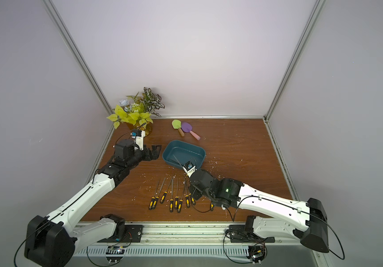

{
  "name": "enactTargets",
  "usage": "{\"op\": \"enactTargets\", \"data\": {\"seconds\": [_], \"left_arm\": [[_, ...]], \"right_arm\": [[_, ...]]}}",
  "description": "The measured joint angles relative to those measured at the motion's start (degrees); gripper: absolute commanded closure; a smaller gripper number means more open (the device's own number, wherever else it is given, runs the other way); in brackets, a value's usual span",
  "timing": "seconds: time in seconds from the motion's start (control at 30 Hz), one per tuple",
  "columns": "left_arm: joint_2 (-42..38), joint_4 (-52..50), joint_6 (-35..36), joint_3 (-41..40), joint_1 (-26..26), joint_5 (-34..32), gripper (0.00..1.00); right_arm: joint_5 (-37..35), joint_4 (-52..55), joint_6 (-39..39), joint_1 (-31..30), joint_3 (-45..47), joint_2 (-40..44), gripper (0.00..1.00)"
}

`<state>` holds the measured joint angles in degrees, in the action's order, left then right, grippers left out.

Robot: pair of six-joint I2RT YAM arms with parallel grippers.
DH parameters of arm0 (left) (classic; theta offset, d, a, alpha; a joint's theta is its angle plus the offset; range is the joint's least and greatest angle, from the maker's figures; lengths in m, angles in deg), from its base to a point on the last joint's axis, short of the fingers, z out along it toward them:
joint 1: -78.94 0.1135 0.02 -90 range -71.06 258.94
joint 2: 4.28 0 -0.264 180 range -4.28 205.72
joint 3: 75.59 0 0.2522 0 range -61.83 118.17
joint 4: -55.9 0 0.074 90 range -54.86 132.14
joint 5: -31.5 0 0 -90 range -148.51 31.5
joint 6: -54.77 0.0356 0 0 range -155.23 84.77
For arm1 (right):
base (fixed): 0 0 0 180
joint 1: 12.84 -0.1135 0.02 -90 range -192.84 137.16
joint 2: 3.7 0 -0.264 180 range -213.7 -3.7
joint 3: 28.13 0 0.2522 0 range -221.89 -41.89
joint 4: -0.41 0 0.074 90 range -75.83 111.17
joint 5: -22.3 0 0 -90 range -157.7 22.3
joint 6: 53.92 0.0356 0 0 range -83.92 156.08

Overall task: Put the file tool into the storage box
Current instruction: Place the file tool in the storage box.

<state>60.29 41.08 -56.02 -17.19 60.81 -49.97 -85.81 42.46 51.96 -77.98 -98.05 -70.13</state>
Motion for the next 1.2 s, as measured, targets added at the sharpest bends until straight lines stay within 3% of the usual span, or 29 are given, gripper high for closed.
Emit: {"op": "enactTargets", "data": {"seconds": [0.4, 0.63, 1.2], "left_arm": [[2.8, 0.0, -0.5, 0.3, 0.0, 3.0, 0.00], [3.5, -0.2, -0.5, 0.5, 0.0, 3.2, 0.00], [3.5, -0.3, -0.5, 0.5, 0.0, 3.3, 0.00]], "right_arm": [[8.5, -4.1, -14.8, 14.2, -12.8, -15.4, 0.97], [10.8, -8.6, -23.0, 19.6, -13.5, -22.3, 1.00], [10.6, -14.5, -32.6, 22.2, -14.4, -37.2, 1.00]]}}
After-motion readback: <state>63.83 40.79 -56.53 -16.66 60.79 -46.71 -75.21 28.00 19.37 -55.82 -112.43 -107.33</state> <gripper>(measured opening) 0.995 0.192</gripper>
